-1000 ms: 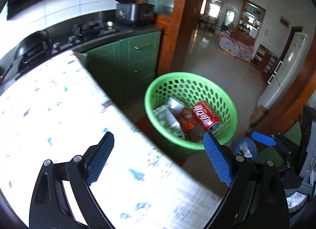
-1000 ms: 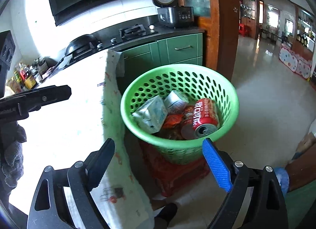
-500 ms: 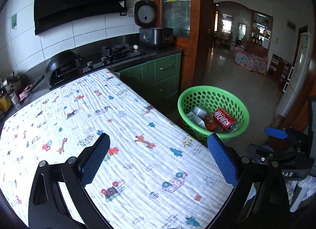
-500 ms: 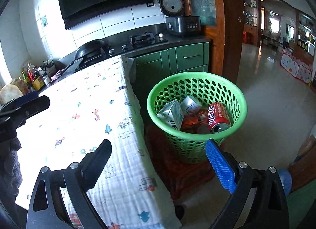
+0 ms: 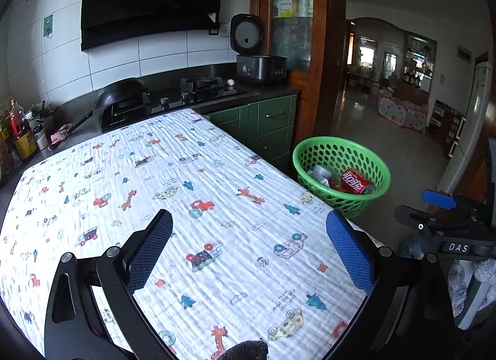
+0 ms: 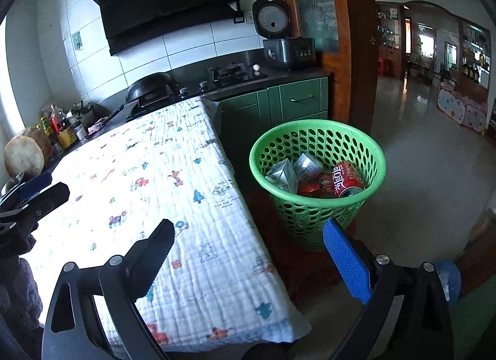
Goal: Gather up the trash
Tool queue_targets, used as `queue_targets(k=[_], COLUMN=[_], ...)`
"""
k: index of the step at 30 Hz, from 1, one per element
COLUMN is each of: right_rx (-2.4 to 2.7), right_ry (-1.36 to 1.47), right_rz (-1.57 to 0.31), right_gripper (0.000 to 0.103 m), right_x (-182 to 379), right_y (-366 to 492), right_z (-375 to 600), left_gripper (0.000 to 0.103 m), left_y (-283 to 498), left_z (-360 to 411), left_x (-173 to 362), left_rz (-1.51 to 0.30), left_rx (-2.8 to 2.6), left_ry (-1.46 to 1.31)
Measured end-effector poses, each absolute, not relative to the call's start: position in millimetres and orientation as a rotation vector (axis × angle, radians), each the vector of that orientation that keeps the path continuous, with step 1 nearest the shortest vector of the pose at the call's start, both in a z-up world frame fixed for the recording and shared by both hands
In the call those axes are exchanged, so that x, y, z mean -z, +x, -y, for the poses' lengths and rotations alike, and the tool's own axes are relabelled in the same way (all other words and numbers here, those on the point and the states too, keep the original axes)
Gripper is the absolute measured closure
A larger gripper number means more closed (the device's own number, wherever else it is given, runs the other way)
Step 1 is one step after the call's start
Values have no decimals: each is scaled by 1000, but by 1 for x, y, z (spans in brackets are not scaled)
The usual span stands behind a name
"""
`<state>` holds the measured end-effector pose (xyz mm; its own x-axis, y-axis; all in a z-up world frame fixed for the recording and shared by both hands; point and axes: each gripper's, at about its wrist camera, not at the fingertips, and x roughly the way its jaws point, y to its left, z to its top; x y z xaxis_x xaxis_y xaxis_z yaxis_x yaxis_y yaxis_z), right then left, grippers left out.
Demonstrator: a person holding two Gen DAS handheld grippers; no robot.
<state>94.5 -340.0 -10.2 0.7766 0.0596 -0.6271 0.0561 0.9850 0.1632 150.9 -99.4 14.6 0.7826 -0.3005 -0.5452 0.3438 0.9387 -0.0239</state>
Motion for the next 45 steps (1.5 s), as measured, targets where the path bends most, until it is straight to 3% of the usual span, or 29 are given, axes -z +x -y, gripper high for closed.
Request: queue_targets(k=[45], right_rx=[21], right_ry=[123], right_rz=[-667], right_gripper=[8], right_x=[5], right_y=[57], right_z=[322], left_gripper=[5], left_y=[115], left_z=[93], left_x=[0], left_rz=[-569], left_rx=[323], left_ry=[77])
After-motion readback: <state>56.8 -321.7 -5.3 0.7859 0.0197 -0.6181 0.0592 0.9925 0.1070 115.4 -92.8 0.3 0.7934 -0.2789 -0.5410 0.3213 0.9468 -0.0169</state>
